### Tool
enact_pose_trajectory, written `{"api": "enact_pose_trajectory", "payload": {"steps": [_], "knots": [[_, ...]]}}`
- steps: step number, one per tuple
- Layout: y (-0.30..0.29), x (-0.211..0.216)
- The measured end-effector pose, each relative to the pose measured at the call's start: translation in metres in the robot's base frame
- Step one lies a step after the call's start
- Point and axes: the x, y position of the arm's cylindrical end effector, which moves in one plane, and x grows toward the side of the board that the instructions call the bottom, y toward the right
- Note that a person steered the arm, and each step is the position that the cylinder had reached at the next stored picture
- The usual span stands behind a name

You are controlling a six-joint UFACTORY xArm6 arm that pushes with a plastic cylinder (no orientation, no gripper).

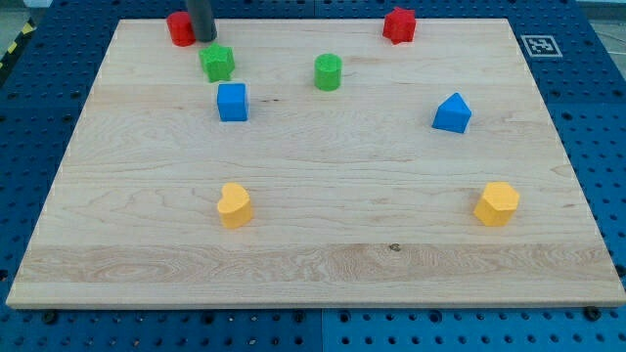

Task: Slightly push the red circle to the left of the board

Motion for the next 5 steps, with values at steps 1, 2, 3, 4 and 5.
{"api": "enact_pose_trajectory", "payload": {"steps": [1, 2, 3, 4, 5], "knots": [[0.009, 0.000], [0.010, 0.000], [0.010, -0.001], [0.010, -0.013], [0.010, -0.014]]}}
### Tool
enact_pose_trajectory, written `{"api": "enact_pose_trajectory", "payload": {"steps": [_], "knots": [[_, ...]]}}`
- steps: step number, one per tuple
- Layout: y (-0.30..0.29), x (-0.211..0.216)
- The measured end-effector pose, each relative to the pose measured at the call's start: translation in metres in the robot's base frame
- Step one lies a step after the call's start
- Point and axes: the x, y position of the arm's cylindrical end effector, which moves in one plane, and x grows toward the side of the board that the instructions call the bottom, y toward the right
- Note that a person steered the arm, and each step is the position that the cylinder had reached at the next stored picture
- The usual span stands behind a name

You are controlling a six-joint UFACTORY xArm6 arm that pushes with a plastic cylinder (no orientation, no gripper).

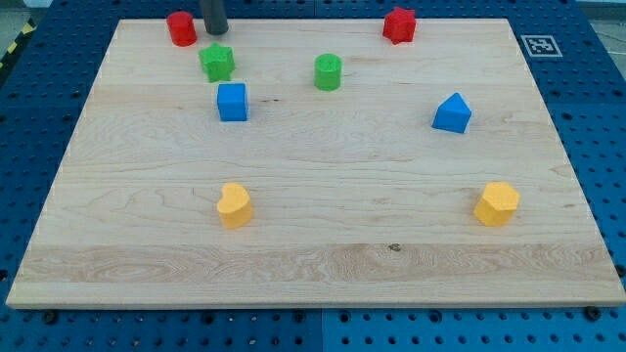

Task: Slightly push the red circle to the left of the board

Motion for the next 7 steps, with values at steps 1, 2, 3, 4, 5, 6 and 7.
{"api": "enact_pose_trajectory", "payload": {"steps": [1, 2, 3, 4, 5, 6, 7], "knots": [[-0.003, -0.002], [-0.004, -0.005], [-0.007, -0.005], [-0.010, -0.003], [-0.037, -0.004], [-0.040, -0.005], [-0.038, -0.006]]}}
